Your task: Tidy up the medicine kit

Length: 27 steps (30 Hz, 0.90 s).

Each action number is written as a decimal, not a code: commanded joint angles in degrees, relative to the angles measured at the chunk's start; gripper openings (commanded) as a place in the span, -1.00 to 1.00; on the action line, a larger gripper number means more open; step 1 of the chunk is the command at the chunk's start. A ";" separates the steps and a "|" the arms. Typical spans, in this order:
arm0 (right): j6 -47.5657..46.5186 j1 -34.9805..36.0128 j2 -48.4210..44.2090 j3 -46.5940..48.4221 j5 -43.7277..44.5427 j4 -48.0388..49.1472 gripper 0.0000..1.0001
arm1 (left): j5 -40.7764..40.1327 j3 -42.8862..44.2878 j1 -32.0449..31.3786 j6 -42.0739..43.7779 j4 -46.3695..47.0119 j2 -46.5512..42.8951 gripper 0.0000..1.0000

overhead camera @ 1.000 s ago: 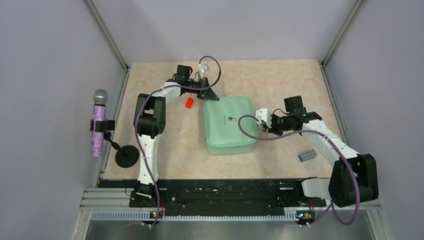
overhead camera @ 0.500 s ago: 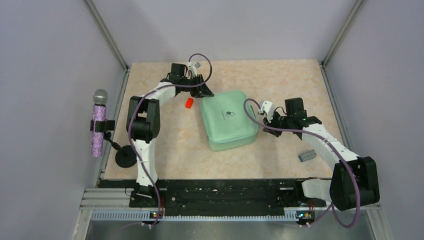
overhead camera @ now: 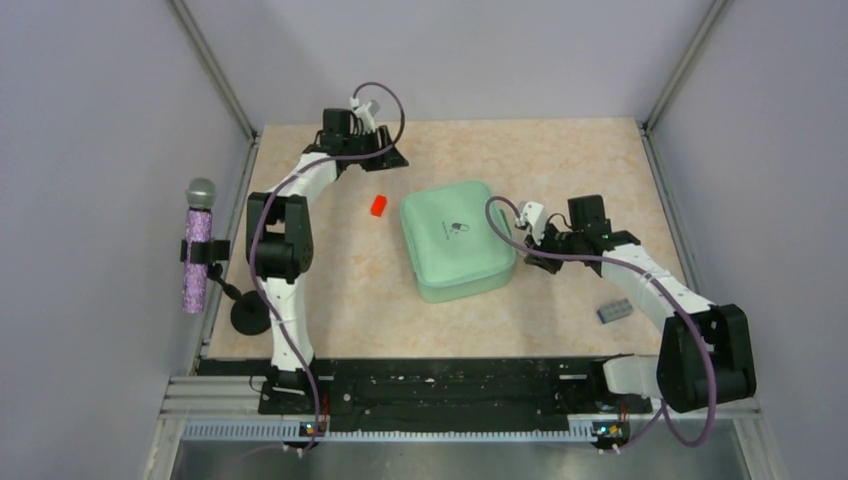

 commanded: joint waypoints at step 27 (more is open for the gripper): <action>-14.01 -2.34 14.00 8.72 -16.45 -1.22 0.17 | 13.15 8.33 -4.03 15.11 -10.08 0.92 0.02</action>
